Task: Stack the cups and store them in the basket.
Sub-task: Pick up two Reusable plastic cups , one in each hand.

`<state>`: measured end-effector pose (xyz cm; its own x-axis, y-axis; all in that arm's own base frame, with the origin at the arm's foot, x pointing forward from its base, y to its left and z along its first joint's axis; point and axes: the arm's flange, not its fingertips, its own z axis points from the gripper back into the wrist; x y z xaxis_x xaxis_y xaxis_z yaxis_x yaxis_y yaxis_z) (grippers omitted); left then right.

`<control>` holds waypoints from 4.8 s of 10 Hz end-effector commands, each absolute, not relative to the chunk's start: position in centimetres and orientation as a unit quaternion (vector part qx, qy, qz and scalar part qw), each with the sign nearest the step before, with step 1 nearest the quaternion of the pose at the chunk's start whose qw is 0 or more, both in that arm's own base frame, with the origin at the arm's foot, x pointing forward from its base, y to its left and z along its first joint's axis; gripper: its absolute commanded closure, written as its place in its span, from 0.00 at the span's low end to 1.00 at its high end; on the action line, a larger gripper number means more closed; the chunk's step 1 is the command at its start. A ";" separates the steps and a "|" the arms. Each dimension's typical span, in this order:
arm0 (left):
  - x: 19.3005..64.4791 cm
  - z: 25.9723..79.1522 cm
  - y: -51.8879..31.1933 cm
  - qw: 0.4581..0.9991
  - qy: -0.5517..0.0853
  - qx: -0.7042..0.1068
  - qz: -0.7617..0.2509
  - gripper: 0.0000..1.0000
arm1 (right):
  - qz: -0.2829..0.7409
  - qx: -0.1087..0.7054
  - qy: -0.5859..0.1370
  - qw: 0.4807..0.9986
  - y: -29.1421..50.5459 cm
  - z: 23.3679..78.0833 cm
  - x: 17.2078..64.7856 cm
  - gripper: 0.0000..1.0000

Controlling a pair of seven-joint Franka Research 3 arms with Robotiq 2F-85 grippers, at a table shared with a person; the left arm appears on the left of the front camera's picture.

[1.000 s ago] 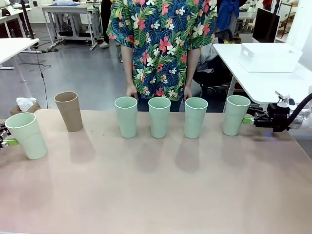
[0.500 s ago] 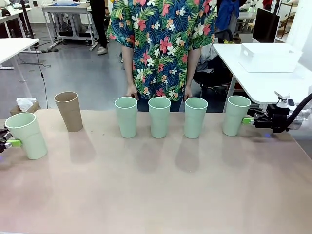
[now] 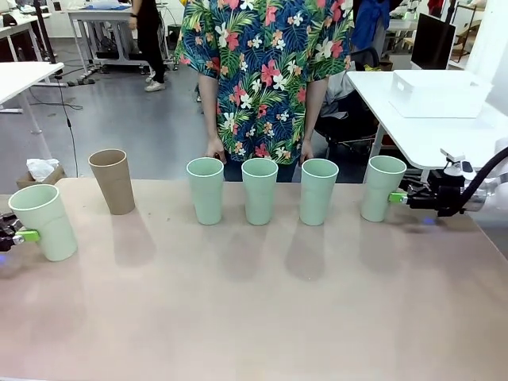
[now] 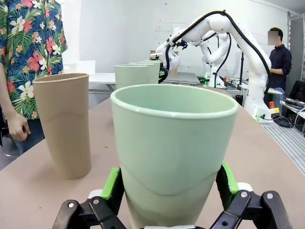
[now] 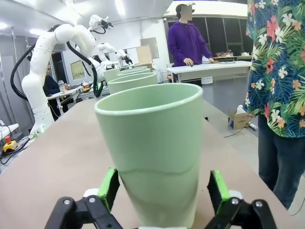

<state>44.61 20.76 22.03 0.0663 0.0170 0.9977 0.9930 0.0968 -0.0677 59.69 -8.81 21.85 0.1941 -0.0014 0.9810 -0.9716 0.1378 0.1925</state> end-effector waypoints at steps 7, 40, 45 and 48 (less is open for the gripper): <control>44.1 21.8 18.2 0.531 -0.525 -0.488 -0.453 0.00 | 0.412 0.505 -0.484 0.584 -5.8 21.9 58.9 0.00; 38.7 34.8 5.9 0.493 -0.567 -0.515 -0.414 0.13 | 0.430 0.472 -0.517 0.571 -4.8 33.3 41.4 0.14; 37.9 33.1 -2.6 0.462 -0.521 -0.536 -0.477 0.13 | 0.449 0.493 -0.504 0.549 -1.8 33.6 35.7 0.14; 36.8 32.3 -4.9 0.450 -0.498 -0.552 -0.495 0.13 | 0.444 0.500 -0.506 0.545 -1.7 33.5 35.2 0.14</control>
<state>37.44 -4.95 32.49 0.0297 0.1010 0.9944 0.9940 -0.1076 -0.0188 36.84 -2.27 32.93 0.0930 0.0000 0.9957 -0.9909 0.0981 0.0925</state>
